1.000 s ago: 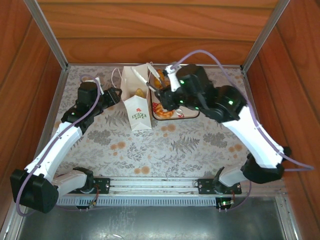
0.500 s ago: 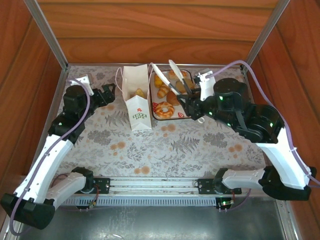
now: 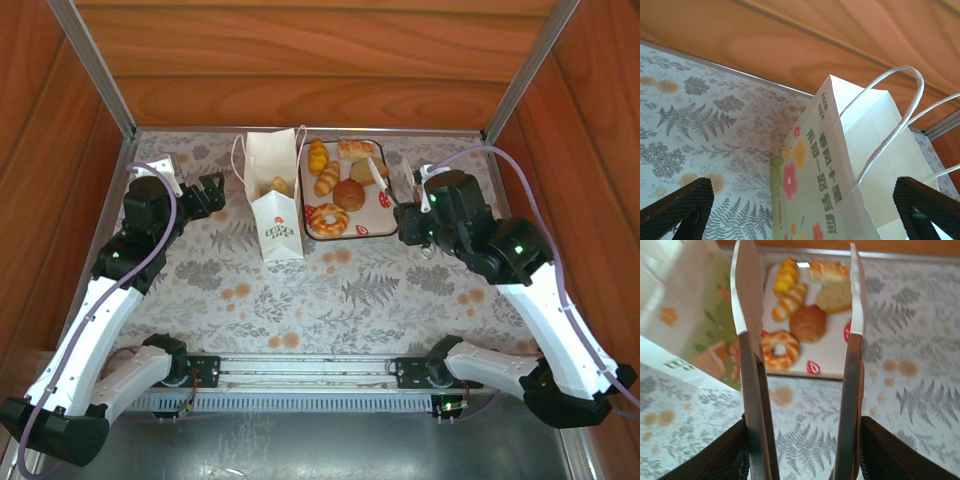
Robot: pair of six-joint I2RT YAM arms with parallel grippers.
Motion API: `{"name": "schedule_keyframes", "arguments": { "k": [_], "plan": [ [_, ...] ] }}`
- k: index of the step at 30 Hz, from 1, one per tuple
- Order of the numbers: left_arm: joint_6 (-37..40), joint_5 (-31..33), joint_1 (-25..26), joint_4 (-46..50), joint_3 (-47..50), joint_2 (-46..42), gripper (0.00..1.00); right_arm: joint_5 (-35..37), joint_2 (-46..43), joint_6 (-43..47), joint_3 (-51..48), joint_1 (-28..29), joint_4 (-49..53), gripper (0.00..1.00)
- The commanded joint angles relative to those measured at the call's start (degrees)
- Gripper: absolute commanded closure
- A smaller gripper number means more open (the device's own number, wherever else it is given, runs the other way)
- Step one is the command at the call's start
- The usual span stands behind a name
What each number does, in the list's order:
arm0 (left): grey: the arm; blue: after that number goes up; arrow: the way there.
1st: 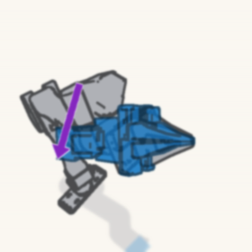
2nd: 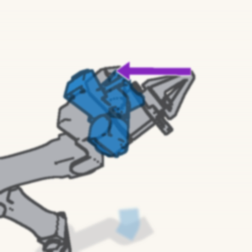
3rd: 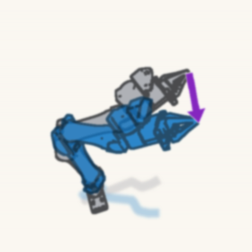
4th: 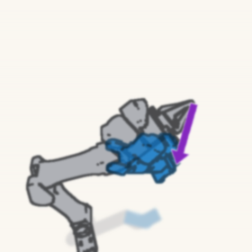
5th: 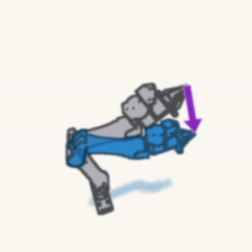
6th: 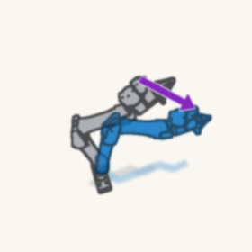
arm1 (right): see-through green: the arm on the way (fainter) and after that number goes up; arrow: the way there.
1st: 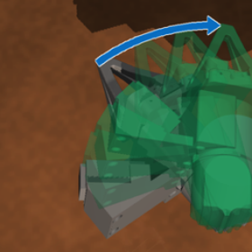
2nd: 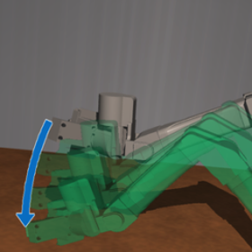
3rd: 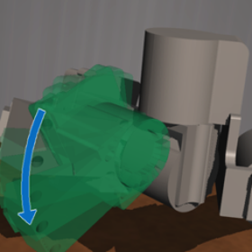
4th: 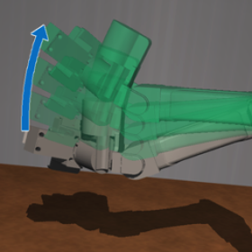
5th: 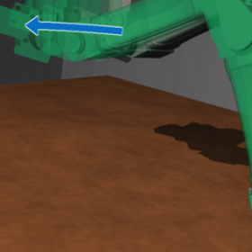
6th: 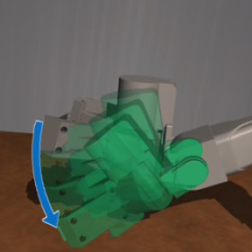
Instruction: Place the fake bread into the paper bag
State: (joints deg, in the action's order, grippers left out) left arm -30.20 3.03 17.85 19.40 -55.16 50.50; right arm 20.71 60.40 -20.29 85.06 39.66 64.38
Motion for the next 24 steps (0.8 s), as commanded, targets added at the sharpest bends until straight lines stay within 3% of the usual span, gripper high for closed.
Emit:
{"name": "schedule_keyframes", "arguments": {
  "k": [1, 7, 24],
  "plan": [
    [1.1, 0.9, -0.4, 1.4, 0.6, -0.8, 0.02, -6.7, 0.1, -0.3, -4.7, -3.6, -2.9, 0.43],
    [1.5, 0.1, -0.5, 1.9, 0.2, -0.4, 0.02, -15.4, 4.8, 1.9, -12.3, -9.0, -10.1, 0.43],
    [1.4, -2.5, -0.7, 3.1, 0.5, -0.7, 0.02, -17.2, 26.3, 5.1, -10.0, -14.1, -20.5, 0.41]
  ]
}}
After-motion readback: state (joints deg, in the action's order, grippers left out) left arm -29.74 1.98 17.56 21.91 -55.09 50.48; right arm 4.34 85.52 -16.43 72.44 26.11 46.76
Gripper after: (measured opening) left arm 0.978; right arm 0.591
